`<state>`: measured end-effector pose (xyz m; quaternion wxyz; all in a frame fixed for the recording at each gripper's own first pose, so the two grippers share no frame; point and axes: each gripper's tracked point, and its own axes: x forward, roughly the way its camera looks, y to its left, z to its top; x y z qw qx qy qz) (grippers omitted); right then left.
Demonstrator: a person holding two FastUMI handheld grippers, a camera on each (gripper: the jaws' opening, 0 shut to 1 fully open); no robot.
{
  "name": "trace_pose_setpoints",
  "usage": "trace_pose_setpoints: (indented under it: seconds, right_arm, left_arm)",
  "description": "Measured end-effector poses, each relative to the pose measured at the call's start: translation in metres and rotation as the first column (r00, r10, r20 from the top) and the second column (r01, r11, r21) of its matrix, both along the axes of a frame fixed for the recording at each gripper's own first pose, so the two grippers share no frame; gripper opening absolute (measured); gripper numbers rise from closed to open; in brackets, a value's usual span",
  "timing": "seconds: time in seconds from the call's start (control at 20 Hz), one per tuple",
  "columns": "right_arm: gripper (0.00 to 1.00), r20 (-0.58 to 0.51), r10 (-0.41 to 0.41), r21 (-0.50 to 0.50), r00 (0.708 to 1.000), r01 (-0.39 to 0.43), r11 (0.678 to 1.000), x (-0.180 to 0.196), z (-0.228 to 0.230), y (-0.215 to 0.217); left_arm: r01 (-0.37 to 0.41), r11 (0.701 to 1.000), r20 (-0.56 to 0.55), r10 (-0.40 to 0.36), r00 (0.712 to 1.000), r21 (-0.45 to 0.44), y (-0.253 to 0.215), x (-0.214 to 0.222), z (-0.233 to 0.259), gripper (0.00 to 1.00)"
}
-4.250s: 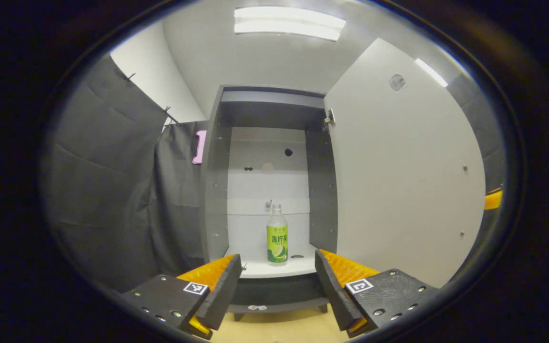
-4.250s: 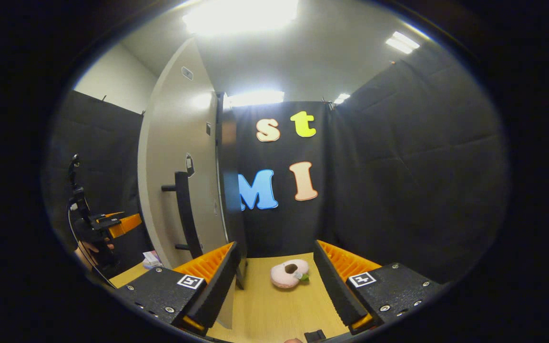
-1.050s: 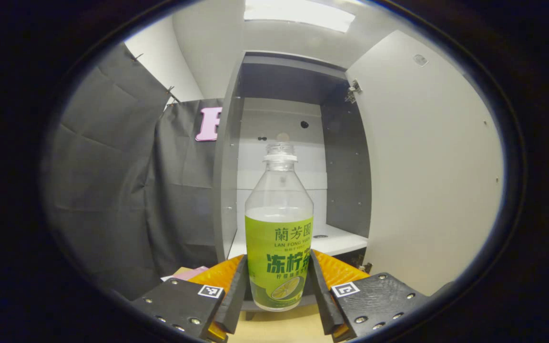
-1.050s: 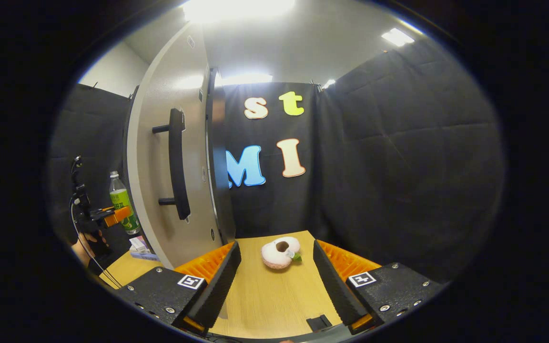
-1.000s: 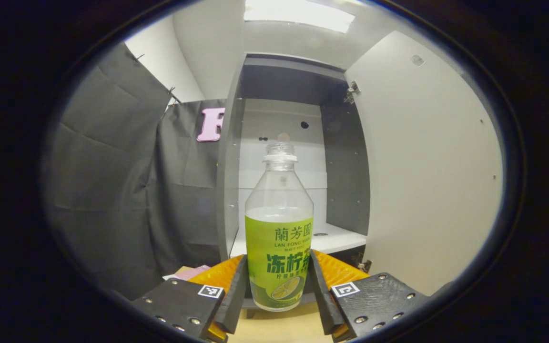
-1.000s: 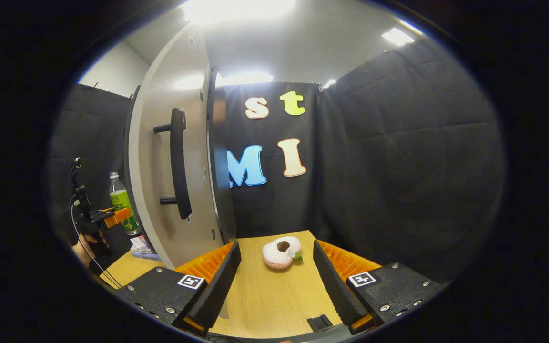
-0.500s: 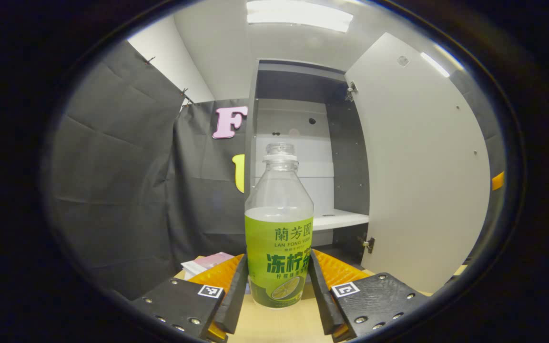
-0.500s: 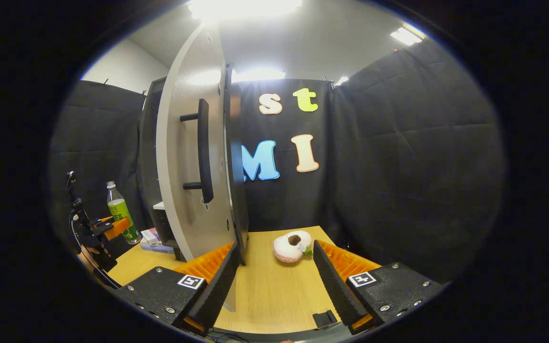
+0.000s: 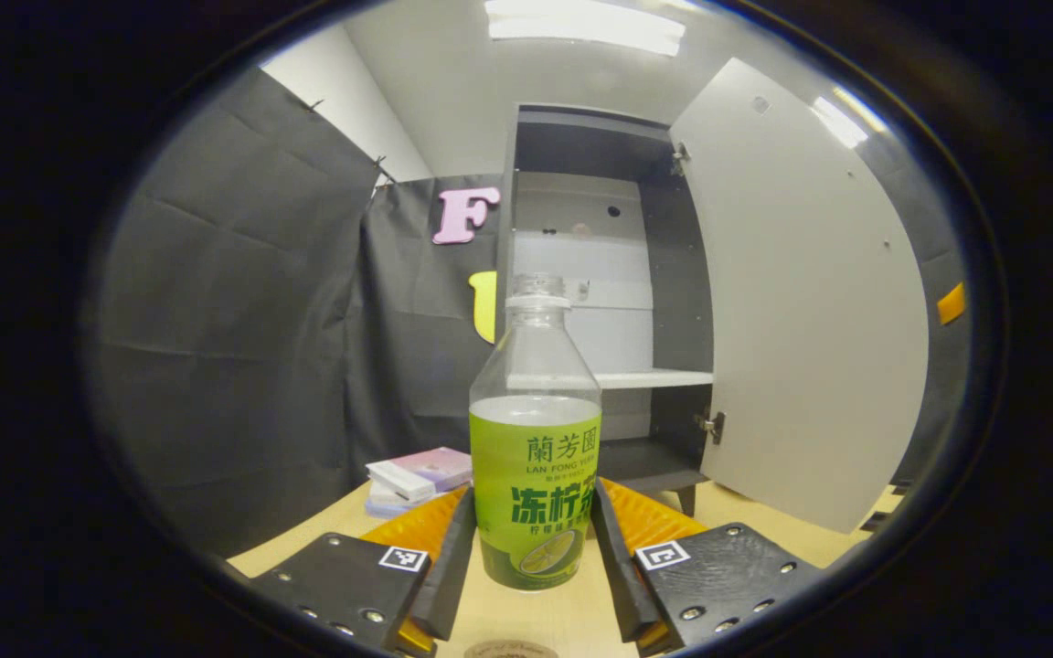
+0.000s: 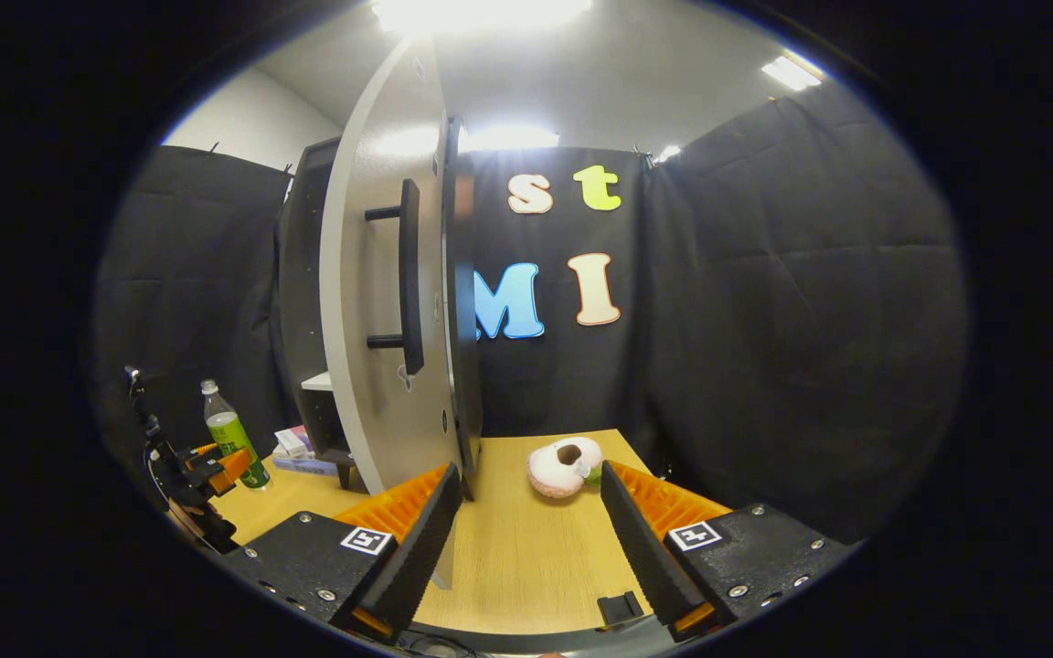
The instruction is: Open the cabinet door with the right hand, grasp the bottle in the cabinet with the left hand and place it on the coaster, then close the cabinet door with the right hand.
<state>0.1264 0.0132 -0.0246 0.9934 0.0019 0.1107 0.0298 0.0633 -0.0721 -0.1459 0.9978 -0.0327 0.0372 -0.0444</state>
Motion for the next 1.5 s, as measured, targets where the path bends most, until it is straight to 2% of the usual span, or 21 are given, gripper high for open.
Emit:
trace_pose_setpoints:
  seconds: [0.05, 0.1, 0.2, 0.25, 0.3, 0.35, 0.4, 0.9, 0.95, 1.0, 1.05, 1.25, 1.3, 1.35, 1.4, 1.5]
  right_arm:
    - [0.94, -0.001, -0.001, -0.006, 1.0, 0.001, 1.0, 0.001, 0.0, -0.001]
    - [0.94, -0.003, -0.003, -0.009, 1.0, 0.003, 1.0, 0.001, 0.001, -0.003]
    - [0.94, -0.007, -0.007, -0.005, 1.0, 0.007, 1.0, 0.003, 0.0, -0.005]
    - [0.94, -0.011, 0.0, 0.001, 1.0, 0.0, 1.0, 0.005, 0.0, -0.003]
    - [0.94, -0.012, 0.007, 0.003, 1.0, -0.007, 1.0, 0.006, 0.001, -0.001]
    - [0.94, -0.014, 0.011, 0.002, 1.0, -0.011, 1.0, 0.009, 0.001, -0.001]
    - [0.94, -0.015, 0.013, -0.001, 1.0, -0.013, 1.0, 0.011, 0.002, -0.001]
    - [0.94, -0.066, 0.007, 0.013, 0.998, -0.006, 1.0, 0.022, -0.014, -0.005]
    - [0.94, -0.07, 0.008, 0.008, 0.998, -0.007, 1.0, 0.023, -0.016, -0.005]
    - [0.94, -0.072, 0.006, -0.001, 0.997, -0.006, 1.0, 0.022, -0.016, -0.006]
    - [0.94, -0.073, 0.006, -0.008, 0.997, -0.006, 1.0, 0.023, -0.017, -0.006]
    - [0.94, -0.084, 0.011, -0.015, 0.996, -0.012, 1.0, 0.025, -0.02, -0.004]
    - [0.94, -0.085, 0.013, -0.022, 0.996, -0.015, 1.0, 0.026, -0.02, -0.004]
    - [0.94, -0.085, 0.015, -0.033, 0.996, -0.018, 0.999, 0.026, -0.02, -0.004]
    - [0.94, -0.086, 0.018, -0.041, 0.996, -0.022, 0.999, 0.026, -0.02, -0.003]
    - [0.94, -0.085, 0.03, -0.042, 0.996, -0.034, 0.999, 0.028, -0.021, 0.0]
  left_arm:
    - [-0.002, 1.0, -0.007, 0.002, 1.0, -0.006, 0.0, -0.006, -0.006, 0.63]
    - [-0.003, 1.0, -0.012, 0.002, 1.0, -0.009, 0.0, -0.009, -0.013, 0.67]
    - [-0.009, 1.0, -0.028, 0.009, 1.0, -0.005, 0.001, -0.016, -0.029, 0.67]
    - [-0.017, 1.0, -0.039, 0.017, 0.999, -0.001, 0.003, -0.02, -0.038, 0.71]
    - [-0.027, 1.0, -0.051, 0.027, 0.998, -0.001, 0.007, -0.024, -0.047, 0.67]
    - [-0.036, 0.999, -0.063, 0.035, 0.997, -0.004, 0.008, -0.029, -0.056, 0.71]
    - [-0.044, 0.999, -0.072, 0.043, 0.996, -0.009, 0.011, -0.032, -0.065, 0.67]
    - [-0.057, 0.998, -0.169, 0.059, 0.984, 0.014, 0.007, -0.05, -0.147, 0.68]
    - [-0.062, 0.998, -0.174, 0.064, 0.983, 0.018, 0.008, -0.052, -0.152, 0.68]
    - [-0.068, 0.997, -0.177, 0.071, 0.982, 0.024, 0.011, -0.053, -0.156, 0.72]
    - [-0.071, 0.997, -0.186, 0.074, 0.98, 0.025, 0.012, -0.053, -0.162, 0.67]
    - [-0.103, 0.994, -0.204, 0.105, 0.973, 0.021, 0.022, -0.054, -0.178, 0.67]
    - [-0.112, 0.994, -0.189, 0.114, 0.975, 0.022, 0.024, -0.052, -0.177, 0.63]
    - [-0.114, 0.993, -0.196, 0.117, 0.974, 0.027, 0.024, -0.053, -0.179, 0.72]
    - [-0.116, 0.993, -0.194, 0.119, 0.974, 0.029, 0.022, -0.055, -0.178, 0.68]
    - [-0.118, 0.992, -0.215, 0.126, 0.969, 0.048, 0.022, -0.055, -0.18, 0.7]
